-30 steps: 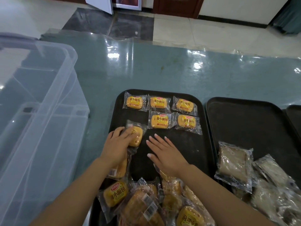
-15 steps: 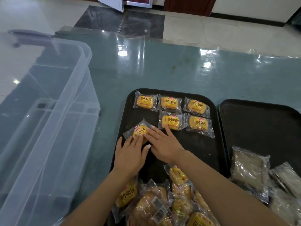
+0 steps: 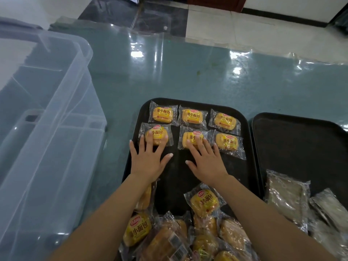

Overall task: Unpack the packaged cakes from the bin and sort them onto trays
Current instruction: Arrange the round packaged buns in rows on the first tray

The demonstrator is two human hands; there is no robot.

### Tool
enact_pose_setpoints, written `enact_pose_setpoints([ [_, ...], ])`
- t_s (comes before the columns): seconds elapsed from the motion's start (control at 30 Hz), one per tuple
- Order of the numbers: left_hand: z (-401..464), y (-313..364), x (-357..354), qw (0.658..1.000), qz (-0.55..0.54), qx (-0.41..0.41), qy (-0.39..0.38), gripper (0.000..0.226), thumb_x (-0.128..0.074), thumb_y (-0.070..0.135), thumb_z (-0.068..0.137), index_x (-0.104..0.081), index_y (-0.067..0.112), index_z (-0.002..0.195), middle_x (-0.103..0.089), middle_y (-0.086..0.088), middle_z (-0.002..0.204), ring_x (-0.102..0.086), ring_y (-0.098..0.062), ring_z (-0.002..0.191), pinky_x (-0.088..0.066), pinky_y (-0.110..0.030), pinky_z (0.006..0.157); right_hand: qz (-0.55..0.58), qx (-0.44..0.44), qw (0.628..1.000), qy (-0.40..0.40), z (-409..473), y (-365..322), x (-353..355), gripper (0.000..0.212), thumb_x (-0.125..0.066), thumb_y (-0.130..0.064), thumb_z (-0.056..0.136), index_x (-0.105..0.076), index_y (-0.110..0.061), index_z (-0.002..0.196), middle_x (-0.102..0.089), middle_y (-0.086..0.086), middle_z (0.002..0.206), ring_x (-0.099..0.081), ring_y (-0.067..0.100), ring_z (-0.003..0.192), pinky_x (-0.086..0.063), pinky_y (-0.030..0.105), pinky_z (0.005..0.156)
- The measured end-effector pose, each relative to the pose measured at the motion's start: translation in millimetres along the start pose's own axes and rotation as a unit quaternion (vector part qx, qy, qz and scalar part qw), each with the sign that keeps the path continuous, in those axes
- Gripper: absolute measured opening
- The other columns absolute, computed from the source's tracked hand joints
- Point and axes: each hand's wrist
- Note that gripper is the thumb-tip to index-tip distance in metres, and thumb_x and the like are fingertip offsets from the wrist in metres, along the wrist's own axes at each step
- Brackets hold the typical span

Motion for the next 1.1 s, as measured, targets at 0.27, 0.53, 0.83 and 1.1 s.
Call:
enact_pose_setpoints([
  [0.27,9,-4,-10,0.998,0.058,-0.019,0.018,0.072,0.014,0.073,0.081,0.015,0.041,0.146,0.012,-0.016,0.157,0.010,-0.039,0.143,0.006,-0.060,0.113,0.014,0.013,0.999,0.025,1,5,-5,0.062,-0.025,-0.054,0.100,0.000,-0.034,0.152,0.008,0.003,0.161,0.011,0.028,0.147,0.004,0.053,0.117],
  [0.53,7,8,-4,0.997,0.022,-0.070,0.010,0.081,0.012,0.075,0.078,0.006,0.037,0.150,0.012,-0.012,0.158,0.017,-0.032,0.143,0.007,-0.048,0.112,0.031,-0.112,0.989,0.095,-19,40,-1,0.063,-0.021,-0.056,0.098,-0.005,-0.028,0.153,0.003,0.009,0.161,0.010,0.032,0.146,0.002,0.050,0.117],
  [0.83,8,17,2,0.996,0.041,-0.062,-0.053,0.076,-0.003,0.071,0.083,0.003,0.037,0.150,0.021,-0.012,0.156,0.024,-0.035,0.141,0.000,-0.049,0.115,0.021,-0.089,0.996,0.004,-26,66,-15,0.067,-0.019,-0.060,0.097,0.013,-0.036,0.150,0.027,0.005,0.156,0.029,0.028,0.140,0.009,0.049,0.117],
  [1.1,-19,26,8,0.994,-0.008,-0.093,-0.052,0.072,-0.009,0.064,0.090,0.005,0.028,0.151,0.016,0.000,0.158,0.023,-0.016,0.140,0.008,-0.043,0.115,0.056,-0.043,0.996,0.055,-53,58,-4,0.062,-0.016,-0.054,0.098,0.013,-0.035,0.149,0.016,0.000,0.158,0.022,0.023,0.144,0.009,0.040,0.117],
])
Point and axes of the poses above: each hand's wrist, its own z-axis towards the middle knuckle, its own x-axis out of the back of the hand, y = z × x
